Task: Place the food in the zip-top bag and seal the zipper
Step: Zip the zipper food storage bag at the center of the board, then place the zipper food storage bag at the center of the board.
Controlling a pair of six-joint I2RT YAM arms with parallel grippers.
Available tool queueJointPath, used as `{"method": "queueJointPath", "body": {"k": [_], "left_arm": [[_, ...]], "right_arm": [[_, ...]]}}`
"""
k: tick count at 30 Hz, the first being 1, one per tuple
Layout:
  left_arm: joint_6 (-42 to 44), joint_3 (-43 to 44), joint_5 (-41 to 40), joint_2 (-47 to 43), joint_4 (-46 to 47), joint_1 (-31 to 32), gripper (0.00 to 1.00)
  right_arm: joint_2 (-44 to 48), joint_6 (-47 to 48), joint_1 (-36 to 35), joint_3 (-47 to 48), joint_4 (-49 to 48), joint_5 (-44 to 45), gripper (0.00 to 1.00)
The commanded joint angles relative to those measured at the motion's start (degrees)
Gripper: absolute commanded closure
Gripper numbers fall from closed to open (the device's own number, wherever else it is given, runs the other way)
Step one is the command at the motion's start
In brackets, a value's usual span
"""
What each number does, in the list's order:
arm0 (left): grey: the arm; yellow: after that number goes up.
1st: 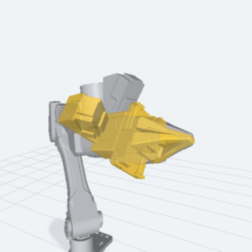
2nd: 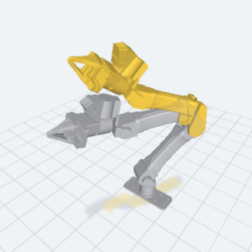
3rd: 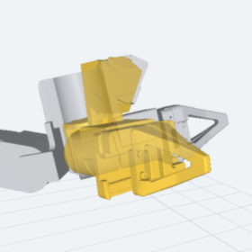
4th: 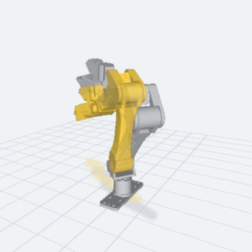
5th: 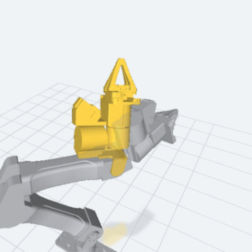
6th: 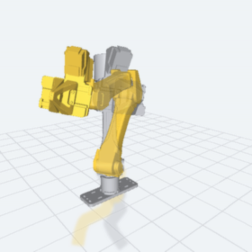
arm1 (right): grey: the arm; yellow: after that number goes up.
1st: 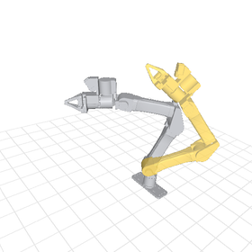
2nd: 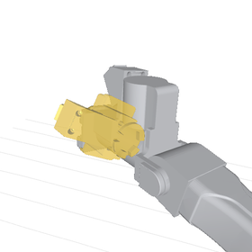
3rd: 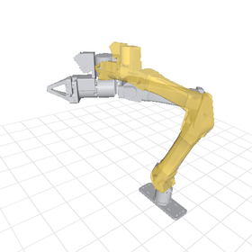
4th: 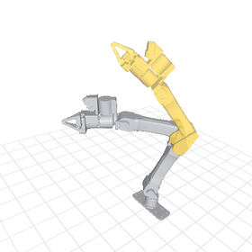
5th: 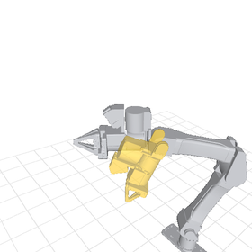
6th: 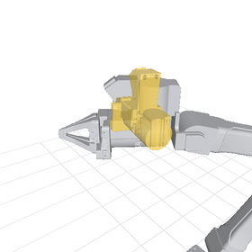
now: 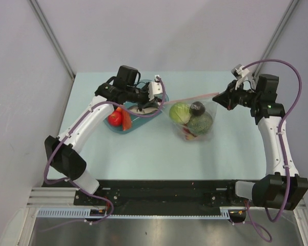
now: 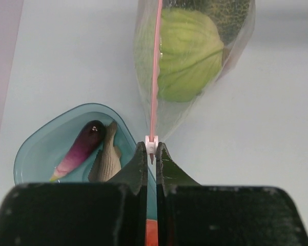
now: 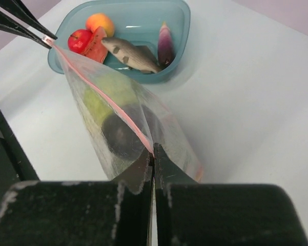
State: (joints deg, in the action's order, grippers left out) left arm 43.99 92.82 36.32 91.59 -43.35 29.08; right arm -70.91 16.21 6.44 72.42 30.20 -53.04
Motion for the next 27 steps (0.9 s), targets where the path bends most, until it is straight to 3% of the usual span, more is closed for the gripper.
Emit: {"method": "queueJointPath", "body": {"k": [1,6,10,12,16,18,21,24,27], "left_arm": [[-6.0,5.9,-2.0,3.6,3.1,-0.5,1.0],[-13.3,21.2,-3.4,13.6,8.4,1.7,1.0],[-14.2,30.7,-6.2,19.4,11.0,2.1,1.0],[-13.9,30.4,-7.0,19.9,12.2,2.0,1.0],[-8.8,22.8,-3.0,16.2,10.8,2.0,1.0],[-3.2,13.7,0.0,12.4,9.3,2.2,1.0],[4.4,3.0,0.6,9.3,5.1,2.7,0.96],[8.6,-3.8,0.8,6.2,1.2,2.8,0.94],[11.5,-8.3,1.4,3.3,-2.1,2.9,0.87]], "right_arm": [[1.7,-0.4,2.5,1.1,-11.1,3.8,1.0],[-0.4,0.8,2.9,1.8,-22.5,7.2,1.0],[-0.9,3.6,3.1,3.2,-23.6,7.0,1.0],[-0.9,6.5,3.1,3.2,-20.0,5.1,1.0],[-0.5,18.9,-0.1,2.0,-3.4,0.9,1.0],[0.1,28.6,-2.9,0.2,8.7,0.0,1.0],[1.3,35.7,-9.8,-4.9,20.7,1.1,1.0],[2.9,39.1,-16.2,-9.1,25.8,3.4,0.99],[3.0,40.7,-20.5,-10.5,29.6,4.9,0.9]]}}
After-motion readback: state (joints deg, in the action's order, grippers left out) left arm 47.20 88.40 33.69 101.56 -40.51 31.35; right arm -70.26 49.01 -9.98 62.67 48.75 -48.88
